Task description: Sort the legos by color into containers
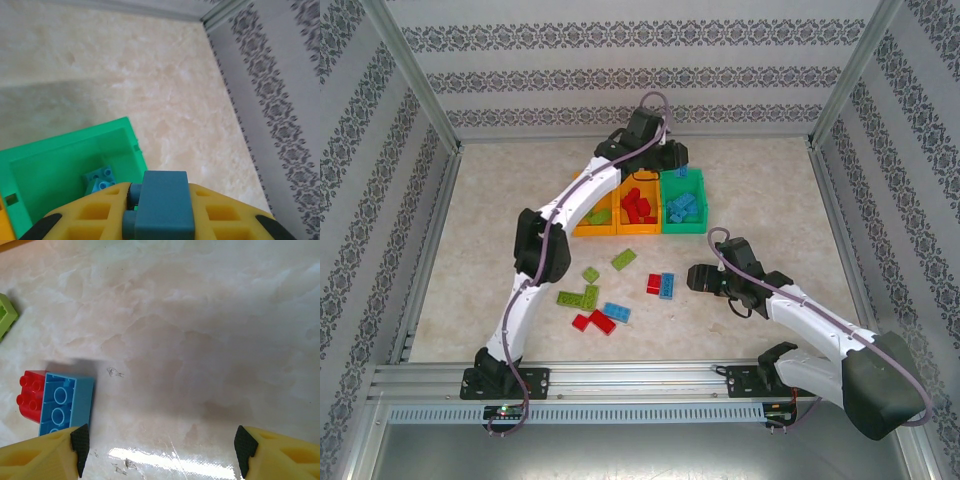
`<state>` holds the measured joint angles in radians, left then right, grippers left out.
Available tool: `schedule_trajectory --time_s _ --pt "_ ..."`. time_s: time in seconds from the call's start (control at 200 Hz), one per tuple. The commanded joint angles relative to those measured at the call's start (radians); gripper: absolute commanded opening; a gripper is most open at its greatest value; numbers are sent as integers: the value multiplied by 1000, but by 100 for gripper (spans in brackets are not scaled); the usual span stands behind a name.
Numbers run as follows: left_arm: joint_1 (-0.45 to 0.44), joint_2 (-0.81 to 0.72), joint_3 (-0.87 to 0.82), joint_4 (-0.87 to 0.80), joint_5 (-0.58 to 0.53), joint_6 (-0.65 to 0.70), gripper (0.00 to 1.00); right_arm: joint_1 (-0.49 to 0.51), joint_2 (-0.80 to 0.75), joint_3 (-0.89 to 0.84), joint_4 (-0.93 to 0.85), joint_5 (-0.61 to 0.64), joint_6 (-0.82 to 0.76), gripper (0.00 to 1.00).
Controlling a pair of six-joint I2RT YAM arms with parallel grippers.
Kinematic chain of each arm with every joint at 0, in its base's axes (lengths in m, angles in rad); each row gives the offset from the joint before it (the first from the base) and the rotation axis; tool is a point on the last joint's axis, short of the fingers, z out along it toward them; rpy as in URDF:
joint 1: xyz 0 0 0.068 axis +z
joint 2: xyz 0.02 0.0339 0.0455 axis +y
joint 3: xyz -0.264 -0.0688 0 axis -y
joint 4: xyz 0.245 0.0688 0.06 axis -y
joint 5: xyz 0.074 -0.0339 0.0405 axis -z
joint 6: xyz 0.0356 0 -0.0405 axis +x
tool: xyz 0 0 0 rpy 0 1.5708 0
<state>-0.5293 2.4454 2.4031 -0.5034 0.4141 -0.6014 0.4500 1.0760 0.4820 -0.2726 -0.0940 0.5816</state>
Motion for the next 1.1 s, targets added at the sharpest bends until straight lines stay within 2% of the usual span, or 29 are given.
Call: schedule_trajectory --time_s 0.0,0.17,0.24,0.43,0.52,0.799,0.974,1.094 --pt "-2 42 40 -66 42 16 25 15 -18 -6 13 11 25 79" --pt "-1 69 32 -61 36 7 41 28 -16 1 18 15 25 79" --pt "-4 66 26 -62 30 5 55 46 -13 8 17 23 23 79" --pt "-24 -10 -36 -69 -30 55 79 134 -10 47 -17 63 46 79" --pt "-41 -95 -125 -29 -76 87 100 199 3 64 -8 95 82 79" --pt "-49 -419 -569 175 -140 110 100 329 195 152 9 122 90 77" --pt "-49 -613 -852 263 -220 118 100 360 296 198 12 132 90 76" --pt "-49 -713 -986 274 -259 122 100 369 339 223 -2 139 89 73"
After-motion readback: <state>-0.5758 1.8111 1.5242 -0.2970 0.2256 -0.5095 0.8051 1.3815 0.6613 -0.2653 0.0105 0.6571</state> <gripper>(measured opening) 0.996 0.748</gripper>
